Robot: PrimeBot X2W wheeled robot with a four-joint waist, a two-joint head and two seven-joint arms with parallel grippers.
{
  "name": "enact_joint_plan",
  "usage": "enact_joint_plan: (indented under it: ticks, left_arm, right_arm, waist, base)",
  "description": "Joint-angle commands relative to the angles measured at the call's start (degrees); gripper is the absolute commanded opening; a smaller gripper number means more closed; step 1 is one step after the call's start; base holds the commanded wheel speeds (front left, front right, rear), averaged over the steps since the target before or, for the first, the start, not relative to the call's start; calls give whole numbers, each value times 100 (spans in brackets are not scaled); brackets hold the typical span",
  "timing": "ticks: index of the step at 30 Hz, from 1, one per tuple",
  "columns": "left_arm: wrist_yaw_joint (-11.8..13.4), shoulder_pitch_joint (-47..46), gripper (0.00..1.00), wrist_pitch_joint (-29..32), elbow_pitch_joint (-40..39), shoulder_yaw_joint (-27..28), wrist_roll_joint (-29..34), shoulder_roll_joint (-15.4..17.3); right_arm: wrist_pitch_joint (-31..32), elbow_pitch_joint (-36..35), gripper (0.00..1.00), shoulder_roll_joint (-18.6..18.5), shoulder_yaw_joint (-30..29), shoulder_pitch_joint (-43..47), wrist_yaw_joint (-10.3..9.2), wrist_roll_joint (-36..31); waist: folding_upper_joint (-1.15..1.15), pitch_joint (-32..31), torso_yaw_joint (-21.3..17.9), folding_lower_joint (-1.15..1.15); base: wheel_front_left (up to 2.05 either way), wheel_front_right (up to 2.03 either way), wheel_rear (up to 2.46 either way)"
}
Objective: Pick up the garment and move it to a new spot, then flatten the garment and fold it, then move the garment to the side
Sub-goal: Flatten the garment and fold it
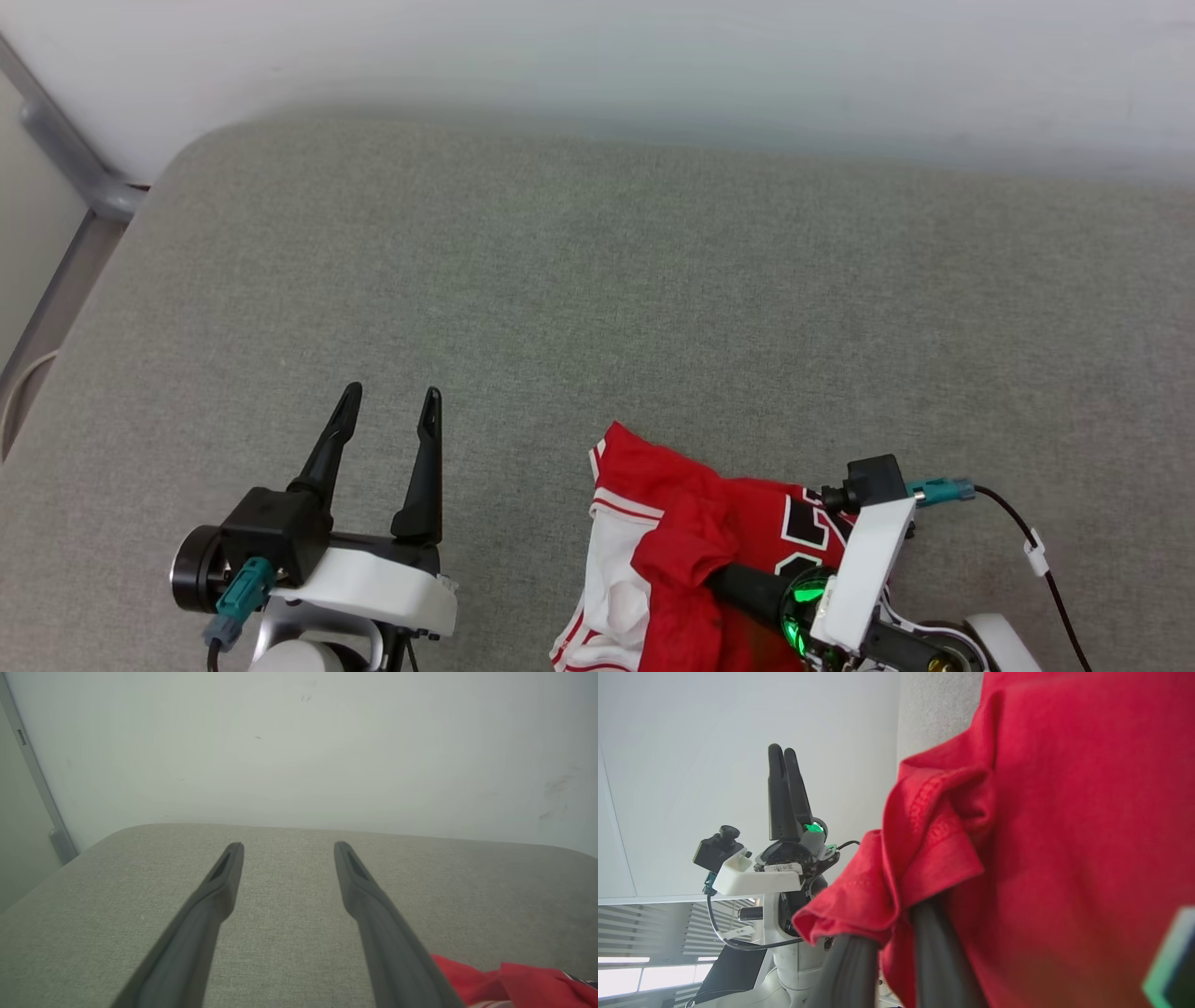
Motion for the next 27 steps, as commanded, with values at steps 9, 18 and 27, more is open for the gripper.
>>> enact_joint_plan:
  ticks: [9,18,27]
  left_arm:
    - [-115,-176,100,-116,254,-10,47,-90]
    - [-161,-40,100,-128,426,-10,43,-43]
    - [-22,247,100,-141,416,87,27,17]
  right_arm:
    - [-832,120,100,-100,423,-108,0,-316]
    - [-2005,-392,100,-480,914,-256,0,-977]
    - [-4244,-82,100,-1146,356,-154,0,-3653]
  waist:
    - [0,175,7,0]
    - [0,-161,-216,0]
    - [0,-553,-495,0]
  base:
    - [0,0,0]
    - [0,0,0]
    - [0,0,0]
